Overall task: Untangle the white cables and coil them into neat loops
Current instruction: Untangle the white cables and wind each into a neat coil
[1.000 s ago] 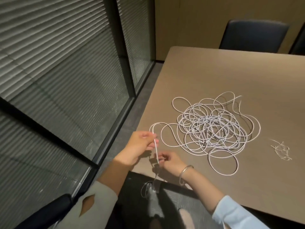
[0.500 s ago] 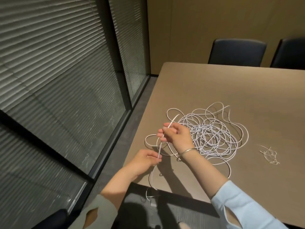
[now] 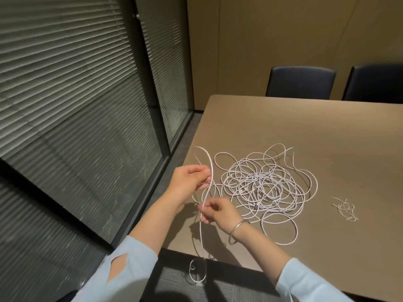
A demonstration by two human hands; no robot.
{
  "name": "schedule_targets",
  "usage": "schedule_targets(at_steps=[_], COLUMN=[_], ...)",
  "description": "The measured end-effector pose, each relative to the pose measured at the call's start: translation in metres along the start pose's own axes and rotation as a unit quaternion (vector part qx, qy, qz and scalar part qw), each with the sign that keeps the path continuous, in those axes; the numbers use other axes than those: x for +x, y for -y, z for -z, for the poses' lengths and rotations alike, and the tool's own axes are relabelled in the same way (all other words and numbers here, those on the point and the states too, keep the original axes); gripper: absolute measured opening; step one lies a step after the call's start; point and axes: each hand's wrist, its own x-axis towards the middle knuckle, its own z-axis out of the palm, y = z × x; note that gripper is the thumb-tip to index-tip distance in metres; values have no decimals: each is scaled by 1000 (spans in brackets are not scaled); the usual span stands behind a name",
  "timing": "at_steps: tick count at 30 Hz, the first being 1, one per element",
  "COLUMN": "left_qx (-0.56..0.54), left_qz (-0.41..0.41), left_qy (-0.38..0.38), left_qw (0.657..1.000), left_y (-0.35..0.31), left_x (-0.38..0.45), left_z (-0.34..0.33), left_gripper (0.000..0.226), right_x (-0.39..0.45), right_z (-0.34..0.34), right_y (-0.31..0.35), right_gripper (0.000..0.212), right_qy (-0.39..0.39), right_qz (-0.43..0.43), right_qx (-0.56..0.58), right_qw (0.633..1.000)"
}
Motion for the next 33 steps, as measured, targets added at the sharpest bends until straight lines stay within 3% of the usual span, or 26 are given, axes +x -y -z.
schedule_targets(at_steps=[6,8,12,13,15,17,20,24,30,33], left_qx=[131,158,141,138,120,76,18,-7,195,186], left_qz=[110,109,73,62,35,15,-4,-4,83,87], left_qy=[103,126,96,91,81,57,29,-1,104,80], left_qw=[980,973,983,984,989,995,999,1000,972,975], left_y=[34,44,45,41,29,15,-5,-10,27,46], left_x=[-15,-21,-23,-21,-15,-8,-1,4,-8,-11], left_z=[10,10,8,7,4,0,-8,-15,-9,-8], left_gripper=[22,18,14,13,12,9,11,9,27,16], right_x=[16,20,21,18,11,0,-9,-2,11,15], right_z=[24,33,44,45,46,44,37,38,60,71], right_y=[35,44,50,48,36,21,7,19,70,92], right_gripper=[17,21,13,8,25,33,18,17,16,19], right_qy=[-111,-134,-161,-148,-89,6,71,16,-88,-136], right_qz=[89,100,90,67,2,-41,-34,17,90,119], right_qx=[29,71,143,151,114,-15,-59,29,128,189], right_qw=[989,983,972,975,989,999,995,999,984,965])
